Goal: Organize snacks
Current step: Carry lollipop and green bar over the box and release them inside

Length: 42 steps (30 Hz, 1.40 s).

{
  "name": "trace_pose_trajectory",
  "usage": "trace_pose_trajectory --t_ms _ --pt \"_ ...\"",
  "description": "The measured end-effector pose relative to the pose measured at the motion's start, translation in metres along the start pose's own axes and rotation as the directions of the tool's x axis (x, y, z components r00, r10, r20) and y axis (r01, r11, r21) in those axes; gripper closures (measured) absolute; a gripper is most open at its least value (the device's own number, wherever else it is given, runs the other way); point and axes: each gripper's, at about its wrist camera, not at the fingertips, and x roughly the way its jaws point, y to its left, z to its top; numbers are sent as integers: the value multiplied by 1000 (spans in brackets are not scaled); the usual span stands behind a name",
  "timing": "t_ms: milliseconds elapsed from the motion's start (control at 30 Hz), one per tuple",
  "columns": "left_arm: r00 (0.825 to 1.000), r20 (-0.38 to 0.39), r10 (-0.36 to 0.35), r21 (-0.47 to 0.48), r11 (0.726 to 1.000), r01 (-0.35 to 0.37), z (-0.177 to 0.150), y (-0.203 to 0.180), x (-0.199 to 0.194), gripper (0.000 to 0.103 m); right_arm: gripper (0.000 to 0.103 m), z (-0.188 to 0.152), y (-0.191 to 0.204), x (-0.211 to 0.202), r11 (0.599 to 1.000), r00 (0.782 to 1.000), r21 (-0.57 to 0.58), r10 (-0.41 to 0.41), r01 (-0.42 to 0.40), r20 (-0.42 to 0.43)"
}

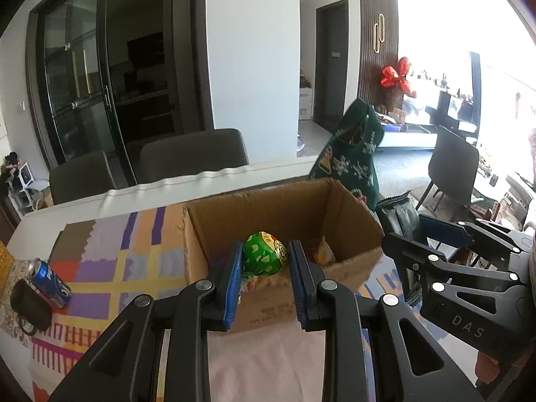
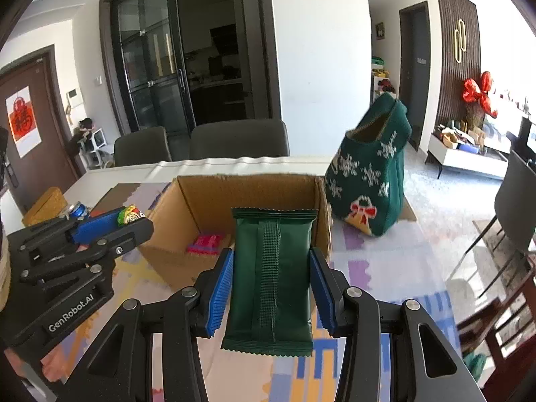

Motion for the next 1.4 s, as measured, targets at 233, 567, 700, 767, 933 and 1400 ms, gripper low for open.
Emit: trace_pose_trajectory --t_ms 233,567,700,767,933,1400 --pt "999 -33 -22 -51 999 20 25 16 21 75 57 31 3 20 999 1000 -35 13 -14 -20" --pt "990 -140 -18 -81 997 6 41 32 75 75 57 58 -5 74 999 992 -30 28 -32 -126" --pt "984 -178 -4 -80 997 -10 40 34 93 75 57 61 -3 87 999 989 -48 8 -15 -147" --pt "982 -188 19 -76 997 -34 38 34 98 71 57 62 -3 93 999 987 -51 7 -15 -161" --pt "982 -179 53 -73 995 -67 32 36 94 60 48 58 -3 106 998 979 -60 -18 5 -203" --pt "991 -85 100 -84 991 -107 1 24 18 30 34 25 -4 50 998 993 -45 -41 36 -108"
